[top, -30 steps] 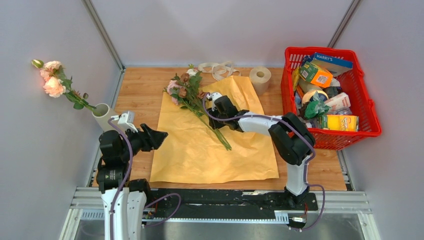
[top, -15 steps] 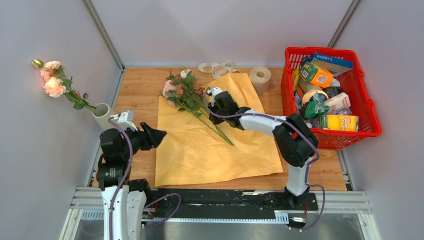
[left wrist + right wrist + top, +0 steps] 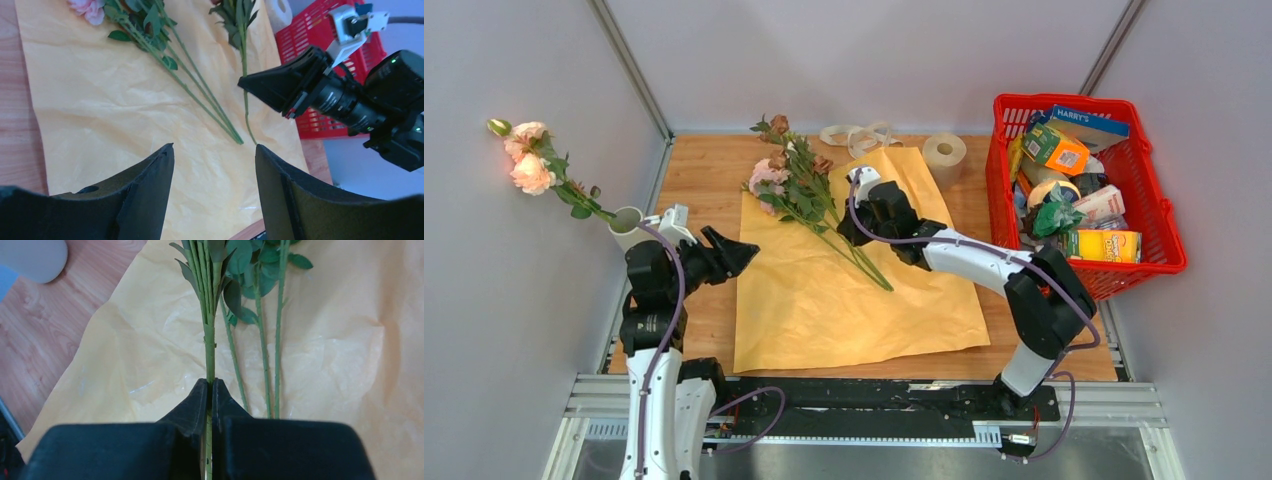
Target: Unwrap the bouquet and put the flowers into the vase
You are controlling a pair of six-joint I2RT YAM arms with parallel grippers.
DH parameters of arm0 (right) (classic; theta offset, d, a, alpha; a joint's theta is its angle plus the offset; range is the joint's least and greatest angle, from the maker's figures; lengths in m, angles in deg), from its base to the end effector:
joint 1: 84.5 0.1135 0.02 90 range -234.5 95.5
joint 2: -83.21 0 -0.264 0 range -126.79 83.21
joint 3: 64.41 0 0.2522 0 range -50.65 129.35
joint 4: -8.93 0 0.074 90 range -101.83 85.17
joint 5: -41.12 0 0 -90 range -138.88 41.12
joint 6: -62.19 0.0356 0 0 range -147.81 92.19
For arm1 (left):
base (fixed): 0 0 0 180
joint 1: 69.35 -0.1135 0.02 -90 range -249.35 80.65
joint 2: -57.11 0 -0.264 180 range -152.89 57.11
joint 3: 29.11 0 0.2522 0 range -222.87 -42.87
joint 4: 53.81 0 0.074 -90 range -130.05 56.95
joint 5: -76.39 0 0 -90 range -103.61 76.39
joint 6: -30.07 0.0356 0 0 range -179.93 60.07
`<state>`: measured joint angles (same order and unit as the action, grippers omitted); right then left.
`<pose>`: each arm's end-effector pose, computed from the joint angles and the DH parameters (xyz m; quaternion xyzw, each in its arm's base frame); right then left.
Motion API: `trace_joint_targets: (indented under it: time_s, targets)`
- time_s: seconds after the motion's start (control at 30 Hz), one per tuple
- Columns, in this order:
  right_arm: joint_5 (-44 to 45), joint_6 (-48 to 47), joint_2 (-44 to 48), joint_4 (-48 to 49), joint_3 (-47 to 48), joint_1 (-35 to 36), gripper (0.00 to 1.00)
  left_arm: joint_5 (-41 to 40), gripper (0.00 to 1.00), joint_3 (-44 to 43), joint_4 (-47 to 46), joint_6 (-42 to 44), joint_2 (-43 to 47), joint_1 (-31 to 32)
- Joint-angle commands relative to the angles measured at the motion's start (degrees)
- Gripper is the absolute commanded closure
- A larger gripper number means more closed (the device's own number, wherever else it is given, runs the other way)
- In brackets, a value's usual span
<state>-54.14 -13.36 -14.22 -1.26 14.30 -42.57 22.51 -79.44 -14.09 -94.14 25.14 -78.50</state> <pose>0.2871 0.2622 0.2414 -0.2270 0.8302 0.2747 0.4288 0.1328 0.0001 0.2953 -0.1276 0.7942 -0.3662 0.4677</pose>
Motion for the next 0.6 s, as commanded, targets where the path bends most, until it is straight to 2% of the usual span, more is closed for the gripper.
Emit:
trace_joint_targets:
  time_s: [0.0,0.23,0.37,0.4,0.57]
  targets:
    - [-4.84,3.55,5.14,6.97,-1.93,0.43,1.0,3.16,0.32,1.24,-12.39,-5.42,-1.34,0.53]
    - [-18.1,10.4,12.16,19.34,-8.59,2.01,1.0,2.73,0.32,4.67,-25.59,-10.6,-6.0,4.75]
    - [-19.44,13.22,14.1,21.65,-9.49,4.99,1.0,2.11,0.32,7.04,-38.05,-14.21,-7.66,8.97]
    - [-19.7,13.58,14.28,21.83,-9.49,5.7,1.0,2.46,0.32,7.13,-39.3,-14.56,-8.11,12.02]
    - [-20.23,15.51,15.16,22.97,-9.84,8.86,1.0,2.12,0.32,6.7,-44.49,-14.04,-8.2,18.36]
